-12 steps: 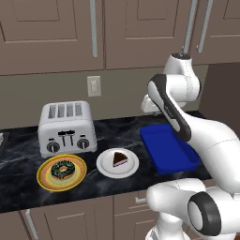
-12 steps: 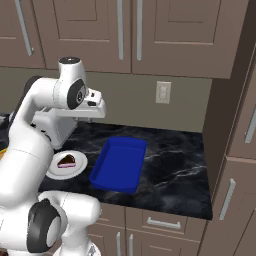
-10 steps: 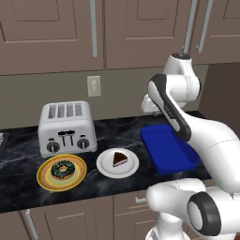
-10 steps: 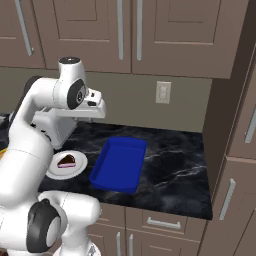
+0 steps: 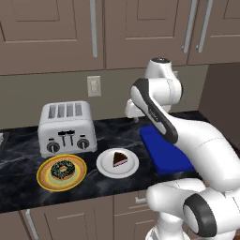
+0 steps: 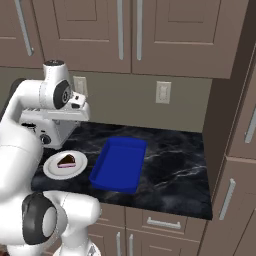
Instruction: Move the dessert items from the plates to the tray.
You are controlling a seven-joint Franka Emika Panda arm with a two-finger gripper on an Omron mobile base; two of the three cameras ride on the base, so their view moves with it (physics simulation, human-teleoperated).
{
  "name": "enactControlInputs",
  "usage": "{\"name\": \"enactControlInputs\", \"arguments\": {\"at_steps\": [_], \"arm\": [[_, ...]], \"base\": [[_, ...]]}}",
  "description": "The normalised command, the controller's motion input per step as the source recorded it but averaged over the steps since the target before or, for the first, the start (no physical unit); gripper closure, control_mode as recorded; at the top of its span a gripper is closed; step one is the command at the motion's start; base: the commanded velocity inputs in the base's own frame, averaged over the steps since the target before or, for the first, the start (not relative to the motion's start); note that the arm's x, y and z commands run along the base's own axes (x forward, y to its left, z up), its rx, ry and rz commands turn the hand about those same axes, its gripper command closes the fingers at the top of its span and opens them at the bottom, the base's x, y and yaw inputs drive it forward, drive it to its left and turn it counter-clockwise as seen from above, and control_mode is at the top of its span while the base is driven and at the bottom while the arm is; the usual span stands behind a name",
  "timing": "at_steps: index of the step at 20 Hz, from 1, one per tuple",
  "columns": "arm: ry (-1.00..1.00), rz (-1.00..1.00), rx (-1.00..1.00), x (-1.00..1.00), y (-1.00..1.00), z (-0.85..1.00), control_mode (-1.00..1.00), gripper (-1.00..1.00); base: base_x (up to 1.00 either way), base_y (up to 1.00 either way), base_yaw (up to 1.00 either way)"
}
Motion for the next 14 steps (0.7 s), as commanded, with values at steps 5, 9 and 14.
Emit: {"name": "enactControlInputs", "arguments": {"at_steps": [5, 9, 14], "arm": [[0.28, 0.00, 0.00, 0.00, 0.88, -0.01, -1.00, -1.00], [0.22, 0.00, 0.00, 0.00, 0.43, -0.03, -1.00, -1.00], [0.01, 0.00, 0.00, 0.00, 0.38, -0.33, -1.00, -1.00]], "base": [[0.00, 0.00, 0.00], [0.00, 0.00, 0.00], [0.00, 0.00, 0.00]]}}
